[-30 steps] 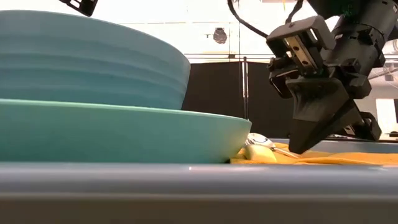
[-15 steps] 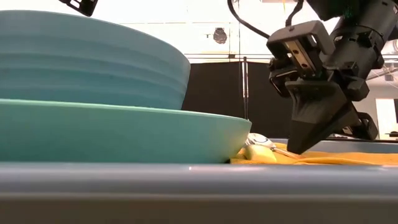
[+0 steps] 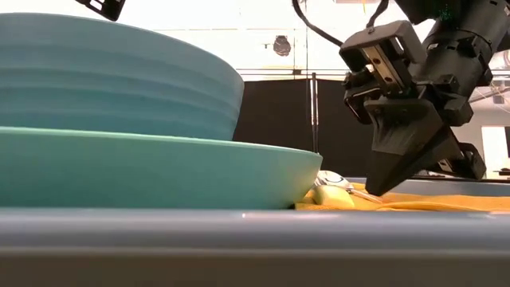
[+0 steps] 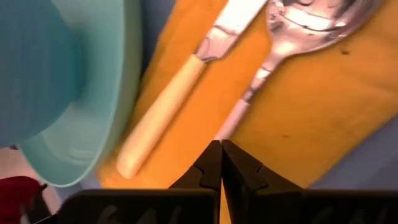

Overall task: Set up tray
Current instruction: Put the spoon to the right of the knife on the napkin

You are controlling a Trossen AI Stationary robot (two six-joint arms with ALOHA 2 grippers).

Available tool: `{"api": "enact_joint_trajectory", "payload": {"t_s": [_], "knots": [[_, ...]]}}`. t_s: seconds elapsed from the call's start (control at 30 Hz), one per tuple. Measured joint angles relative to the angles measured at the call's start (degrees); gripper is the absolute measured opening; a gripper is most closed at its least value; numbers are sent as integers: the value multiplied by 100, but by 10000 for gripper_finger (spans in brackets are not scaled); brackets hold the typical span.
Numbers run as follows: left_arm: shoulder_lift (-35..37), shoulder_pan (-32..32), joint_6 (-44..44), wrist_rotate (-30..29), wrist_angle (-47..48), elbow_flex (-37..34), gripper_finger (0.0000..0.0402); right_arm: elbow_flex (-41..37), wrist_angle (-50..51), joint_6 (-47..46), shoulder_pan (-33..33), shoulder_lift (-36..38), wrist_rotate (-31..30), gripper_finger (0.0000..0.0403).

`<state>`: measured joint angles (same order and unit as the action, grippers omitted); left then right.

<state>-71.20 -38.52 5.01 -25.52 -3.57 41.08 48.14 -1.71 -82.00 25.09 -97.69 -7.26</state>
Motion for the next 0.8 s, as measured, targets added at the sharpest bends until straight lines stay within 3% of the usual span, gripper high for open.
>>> {"api": "enact_joint_trajectory", "payload": {"t_s": [0.8], "knots": [[0,0,1,-4,32,0,42,0,299,-107,-3,4,-3,0]]}}
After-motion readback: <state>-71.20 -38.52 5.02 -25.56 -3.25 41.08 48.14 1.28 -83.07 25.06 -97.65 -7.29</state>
